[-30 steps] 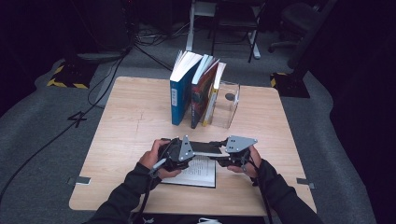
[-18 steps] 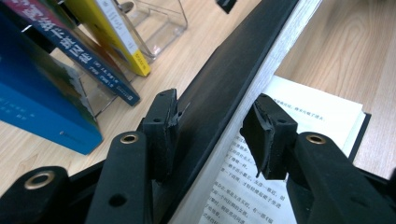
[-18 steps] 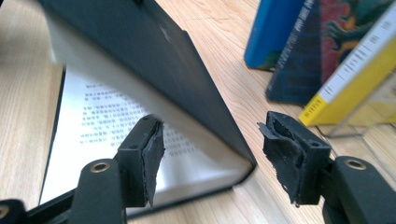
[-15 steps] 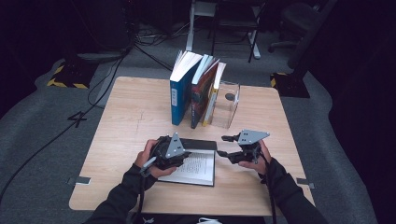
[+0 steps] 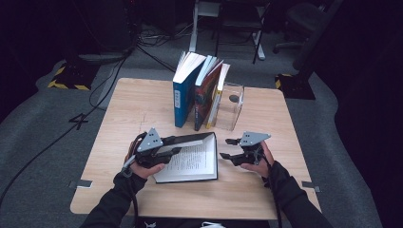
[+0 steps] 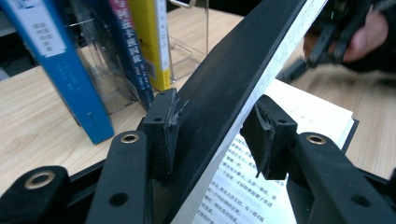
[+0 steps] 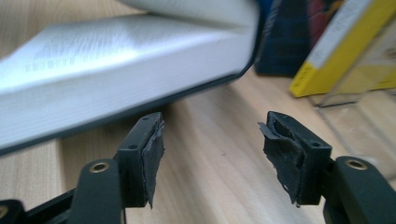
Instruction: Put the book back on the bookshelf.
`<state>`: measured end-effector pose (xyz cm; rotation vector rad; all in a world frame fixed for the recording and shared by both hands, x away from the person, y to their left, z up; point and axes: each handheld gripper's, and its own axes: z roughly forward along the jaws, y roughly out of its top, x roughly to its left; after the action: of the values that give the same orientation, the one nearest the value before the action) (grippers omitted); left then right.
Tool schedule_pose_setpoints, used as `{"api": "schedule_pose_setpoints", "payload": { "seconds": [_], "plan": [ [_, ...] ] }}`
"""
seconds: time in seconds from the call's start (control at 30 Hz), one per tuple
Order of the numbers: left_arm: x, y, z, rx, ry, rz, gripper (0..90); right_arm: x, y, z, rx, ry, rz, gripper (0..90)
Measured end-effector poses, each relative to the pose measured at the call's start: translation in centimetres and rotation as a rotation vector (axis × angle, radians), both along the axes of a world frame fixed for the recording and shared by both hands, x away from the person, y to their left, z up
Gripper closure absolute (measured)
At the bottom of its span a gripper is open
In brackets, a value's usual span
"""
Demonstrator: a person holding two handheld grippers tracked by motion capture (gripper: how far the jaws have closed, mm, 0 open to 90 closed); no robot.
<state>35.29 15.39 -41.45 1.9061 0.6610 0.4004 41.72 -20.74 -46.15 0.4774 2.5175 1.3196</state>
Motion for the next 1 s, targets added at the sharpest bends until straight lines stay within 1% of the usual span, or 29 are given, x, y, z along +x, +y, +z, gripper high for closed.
{"api": "schedule_pose_setpoints", "payload": {
  "seconds": [0.03, 0.07, 0.1, 0.13, 0.2, 0.23, 0.27, 0.3, 0.33, 0.37, 0.43, 0.5, 0.57, 0.63, 0.7, 0.77, 0.8, 0.83, 0.87, 0.9, 0.97, 1.0],
  "plan": [
    [0.0, 0.0, 0.0, 0.000, 0.000, 0.000, 56.5, 0.0, 0.0, 0.0, 0.000, 0.000, 0.000, 38.2],
    [0.0, 0.4, -0.1, -0.024, 0.004, 0.008, 56.5, 0.0, 0.4, -0.3, -0.012, 0.001, 0.006, 36.9],
    [-0.1, 0.7, -0.1, -0.037, 0.008, 0.009, 56.5, -0.1, 1.0, -0.7, -0.032, 0.003, 0.017, 36.5],
    [-0.1, 0.9, -0.2, -0.047, 0.007, 0.013, 56.5, -0.2, 1.5, -0.9, -0.034, 0.014, 0.033, 36.1],
    [-0.2, 1.3, -0.4, -0.075, 0.008, 0.017, 56.5, -0.4, 2.2, -1.2, -0.022, 0.027, 0.052, 35.0],
    [-0.2, 1.6, -0.5, -0.091, 0.012, 0.017, 56.5, -0.6, 2.5, -1.3, -0.009, 0.032, 0.057, 34.0],
    [-0.3, 1.8, -0.6, -0.104, 0.011, 0.015, 56.5, -0.8, 2.7, -1.3, 0.011, 0.024, 0.053, 34.0],
    [-0.3, 1.9, -0.6, -0.112, 0.010, 0.016, 56.5, -1.0, 2.6, -1.2, 0.056, 0.030, 0.061, 33.9],
    [-0.3, 1.9, -0.6, -0.105, 0.004, 0.013, 56.5, -1.1, 2.5, -0.9, 0.092, 0.034, 0.064, 34.0],
    [-0.4, 1.7, -0.7, -0.100, -0.001, 0.015, 56.4, -1.3, 2.3, -0.5, 0.127, 0.027, 0.055, 34.7],
    [-0.4, 1.5, -0.8, -0.113, 0.001, 0.014, 56.3, -1.6, 1.9, 0.2, 0.132, 0.000, 0.035, 34.6],
    [-0.2, 1.4, -0.7, -0.121, -0.001, 0.007, 56.3, -1.7, 1.6, 0.4, 0.145, -0.002, 0.021, 35.0],
    [-0.1, 1.0, -0.7, -0.145, 0.007, 0.004, 56.4, -2.0, 1.1, 1.1, 0.175, -0.017, 0.008, 35.7],
    [0.1, 0.4, -0.7, -0.169, 0.012, -0.009, 56.6, -2.4, 0.7, 2.0, 0.192, -0.048, -0.009, 35.7],
    [0.4, -0.2, -0.7, -0.187, 0.020, -0.024, 56.6, -3.0, 0.3, 2.9, 0.208, -0.089, -0.037, 36.0],
    [0.6, -1.1, -0.8, -0.213, 0.029, -0.042, 56.6, -3.4, -0.3, 3.7, 0.219, -0.118, -0.052, 36.3],
    [0.6, -1.1, -0.8, -0.213, 0.029, -0.042, 56.5, -3.6, -0.5, 4.0, 0.226, -0.130, -0.064, 36.5],
    [0.7, -1.9, -0.8, -0.217, 0.030, -0.047, 56.5, -3.8, -0.8, 4.4, 0.230, -0.142, -0.071, 36.5],
    [0.7, -1.9, -0.8, -0.217, 0.030, -0.047, 56.5, -3.8, -0.8, 4.4, 0.230, -0.142, -0.071, 36.5],
    [0.6, -2.3, -0.9, -0.215, 0.019, -0.040, 56.5, -3.8, -1.0, 4.7, 0.226, -0.160, -0.086, 36.3],
    [0.5, -2.3, -0.9, -0.212, 0.016, -0.032, 56.6, -3.7, -1.0, 4.7, 0.227, -0.160, -0.090, 36.2],
    [0.1, -2.0, -0.9, -0.210, 0.017, -0.026, 56.6, -3.6, -0.7, 4.9, 0.239, -0.170, -0.091, 36.8]
  ]
}}
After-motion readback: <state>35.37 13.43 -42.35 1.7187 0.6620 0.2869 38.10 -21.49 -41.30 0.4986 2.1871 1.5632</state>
